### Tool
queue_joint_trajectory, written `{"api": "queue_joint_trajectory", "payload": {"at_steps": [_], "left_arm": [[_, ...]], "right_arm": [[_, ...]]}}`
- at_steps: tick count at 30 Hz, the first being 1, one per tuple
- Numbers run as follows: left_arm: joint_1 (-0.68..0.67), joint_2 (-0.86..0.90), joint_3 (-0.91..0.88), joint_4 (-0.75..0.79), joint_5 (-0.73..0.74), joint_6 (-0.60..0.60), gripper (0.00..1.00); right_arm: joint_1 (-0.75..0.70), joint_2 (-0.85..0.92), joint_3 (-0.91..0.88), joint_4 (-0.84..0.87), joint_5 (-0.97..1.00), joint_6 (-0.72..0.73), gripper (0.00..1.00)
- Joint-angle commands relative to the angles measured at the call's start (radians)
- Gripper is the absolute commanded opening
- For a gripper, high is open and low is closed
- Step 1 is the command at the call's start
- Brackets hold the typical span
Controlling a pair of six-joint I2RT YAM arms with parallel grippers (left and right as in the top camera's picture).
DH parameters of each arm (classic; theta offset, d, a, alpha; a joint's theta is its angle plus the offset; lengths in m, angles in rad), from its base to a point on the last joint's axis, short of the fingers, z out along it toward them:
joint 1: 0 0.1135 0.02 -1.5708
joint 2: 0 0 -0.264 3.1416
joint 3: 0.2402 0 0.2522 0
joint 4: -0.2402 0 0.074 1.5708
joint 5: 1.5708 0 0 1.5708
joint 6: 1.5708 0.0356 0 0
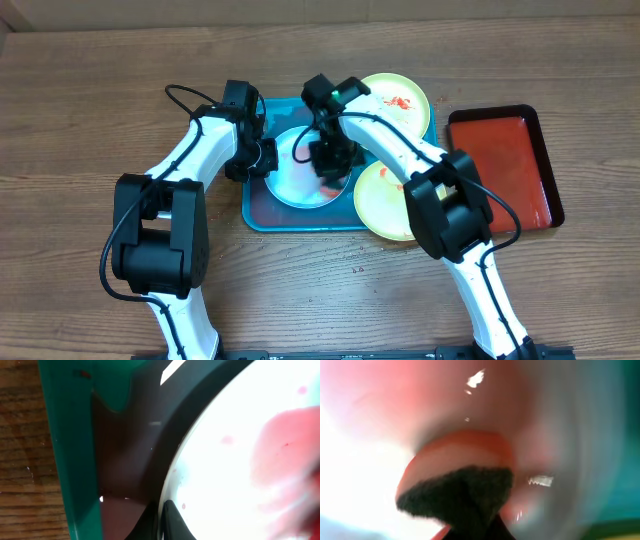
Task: Clean dirty plates on tray and stack at the side
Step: 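Scrub the white plate with the sponge while the left gripper holds it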
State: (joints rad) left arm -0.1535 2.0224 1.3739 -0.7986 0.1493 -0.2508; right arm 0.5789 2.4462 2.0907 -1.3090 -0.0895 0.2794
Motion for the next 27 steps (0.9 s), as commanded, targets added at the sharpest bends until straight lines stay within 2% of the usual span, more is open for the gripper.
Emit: {"api": "queue_joint_trajectory", "payload": {"at_steps": [1,10,14,19,22,27], "left_arm": [[-0.002,0.020,-0.017,-0.002,-0.026,0.031,0.04],[-0.002,0.020,-0.017,-0.001,-0.026,0.031,0.04],[-0.002,0.020,-0.017,-0.001,-0.025,0.038,0.04],[-0.002,0.020,-0.017,-0.001,-0.026,0.038,0.04],[-0.002,0.020,-0.017,-0.001,-0.026,0.038,0.04],[-0.002,0.020,-0.017,0.001,-0.026,0.038,0.04]], "right_arm": [[-0.001,0.022,-0.007,0.025,0.315,-0.066,0.04],[0.035,0.026,-0.009,0.230,0.307,-0.079,0.04],[0.037,0.043,-0.009,0.326,0.189,-0.078,0.04],[0.037,0.081,-0.009,0.402,-0.059,-0.074,0.04],[0.039,0.085,-0.009,0.412,-0.208,-0.075,0.04],[0.042,0.084,-0.006,0.371,-0.322,-0.076,0.04]]}}
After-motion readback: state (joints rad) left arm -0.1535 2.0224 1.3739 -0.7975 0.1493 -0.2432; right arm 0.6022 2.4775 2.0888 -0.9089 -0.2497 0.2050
